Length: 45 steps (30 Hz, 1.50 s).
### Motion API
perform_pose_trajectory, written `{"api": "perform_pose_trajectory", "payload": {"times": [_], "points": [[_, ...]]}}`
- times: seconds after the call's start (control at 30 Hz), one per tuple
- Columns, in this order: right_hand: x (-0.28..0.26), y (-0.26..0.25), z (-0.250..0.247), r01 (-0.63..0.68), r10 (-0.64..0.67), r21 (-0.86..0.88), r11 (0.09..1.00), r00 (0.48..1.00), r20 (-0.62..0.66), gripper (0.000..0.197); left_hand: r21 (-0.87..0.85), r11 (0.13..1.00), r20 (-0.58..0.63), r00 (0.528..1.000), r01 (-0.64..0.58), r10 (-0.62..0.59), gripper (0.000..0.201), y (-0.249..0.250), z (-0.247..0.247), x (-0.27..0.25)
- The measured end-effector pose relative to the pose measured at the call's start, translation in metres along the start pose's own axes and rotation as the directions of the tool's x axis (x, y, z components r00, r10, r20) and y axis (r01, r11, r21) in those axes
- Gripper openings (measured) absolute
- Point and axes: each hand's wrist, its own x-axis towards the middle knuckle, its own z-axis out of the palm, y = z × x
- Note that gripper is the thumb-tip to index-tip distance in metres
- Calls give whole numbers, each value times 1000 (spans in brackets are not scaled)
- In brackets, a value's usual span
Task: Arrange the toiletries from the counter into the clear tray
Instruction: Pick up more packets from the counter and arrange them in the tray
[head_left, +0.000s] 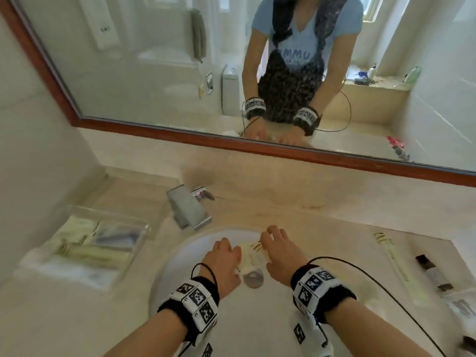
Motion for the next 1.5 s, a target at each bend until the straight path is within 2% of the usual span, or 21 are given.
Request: {"api": "perform_pose_trajectory", "payload": {"times": [0.27,0.47,0.67,0.97,1.13,1.4,1.5], "points": [[30,-106,10,262,-259,-30,965,962,88,43,-40,991,-69,989,132,-134,38,-103,-10,-62],[43,-169,21,360,-353,-49,932,929,108,43,19,981,-108,976,192,-188,36,-160,-25,-96],[66,-226,17,424,-423,-11,906,904,60,42,13,961,-158,950,276,-271,36,-235,-47,-114],[111,-278,11,474,-472,-64,878,880,54,38,10,948,-235,922,319,-308,40,-320,-76,-96],[140,-295,14,495,-492,-54,867,868,63,41,32,953,-219,932,302,-289,46,-344,-70,-74],[172,-316,21,540,-534,-68,839,840,93,44,33,967,-186,952,253,-243,46,-374,-59,-44],[176,-323,24,552,-542,-69,831,832,124,45,8,976,-222,952,217,-209,42,-377,-57,-40]]}}
